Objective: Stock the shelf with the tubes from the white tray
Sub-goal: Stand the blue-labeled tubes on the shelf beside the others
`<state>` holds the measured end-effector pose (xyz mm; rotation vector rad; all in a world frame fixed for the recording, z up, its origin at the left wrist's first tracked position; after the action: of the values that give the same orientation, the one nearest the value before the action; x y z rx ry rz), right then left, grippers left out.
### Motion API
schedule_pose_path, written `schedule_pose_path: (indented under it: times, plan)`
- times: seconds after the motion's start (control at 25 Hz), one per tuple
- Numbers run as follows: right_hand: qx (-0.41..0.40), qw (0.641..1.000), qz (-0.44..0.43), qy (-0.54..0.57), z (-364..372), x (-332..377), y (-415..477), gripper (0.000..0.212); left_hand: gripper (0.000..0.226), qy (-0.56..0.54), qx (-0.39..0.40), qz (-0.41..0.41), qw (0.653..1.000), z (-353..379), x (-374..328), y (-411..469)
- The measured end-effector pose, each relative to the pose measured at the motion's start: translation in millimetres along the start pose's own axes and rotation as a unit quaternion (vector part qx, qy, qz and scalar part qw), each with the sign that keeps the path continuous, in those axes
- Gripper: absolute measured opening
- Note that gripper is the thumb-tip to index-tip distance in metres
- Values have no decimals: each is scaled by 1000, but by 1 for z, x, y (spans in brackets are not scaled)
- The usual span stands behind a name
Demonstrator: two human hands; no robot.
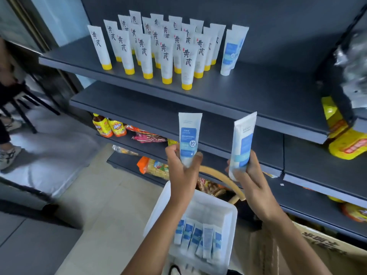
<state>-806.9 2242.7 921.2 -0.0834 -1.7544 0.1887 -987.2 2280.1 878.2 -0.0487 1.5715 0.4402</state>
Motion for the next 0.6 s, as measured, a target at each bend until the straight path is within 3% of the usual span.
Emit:
schedule_pose_path:
  times: [0.16, 0.4, 0.6]
  plan:
    - [-23, 1000, -8, 14, -40, 9, 20, 22, 44, 77, -20, 44, 996, 32, -6, 26]
    - [-107, 994, -9, -2, -102, 18, 62, 41, 40, 140, -44, 116, 982, 91, -25, 88]
    - [-85, 996, 1, -29, -116, 28, 90, 38, 34, 159, -42, 135, 977, 134, -31, 145]
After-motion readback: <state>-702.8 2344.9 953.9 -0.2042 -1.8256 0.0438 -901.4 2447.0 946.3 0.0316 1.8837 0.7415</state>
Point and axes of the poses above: each hand's wrist, its own y-axis towards the middle knuckle, its own z-axis out of the palm, x = y × z, the point moved 7 cm from there along y, towards the middle knuckle, and after that the axes turned 13 degrees about z, right-handed, at the moved point
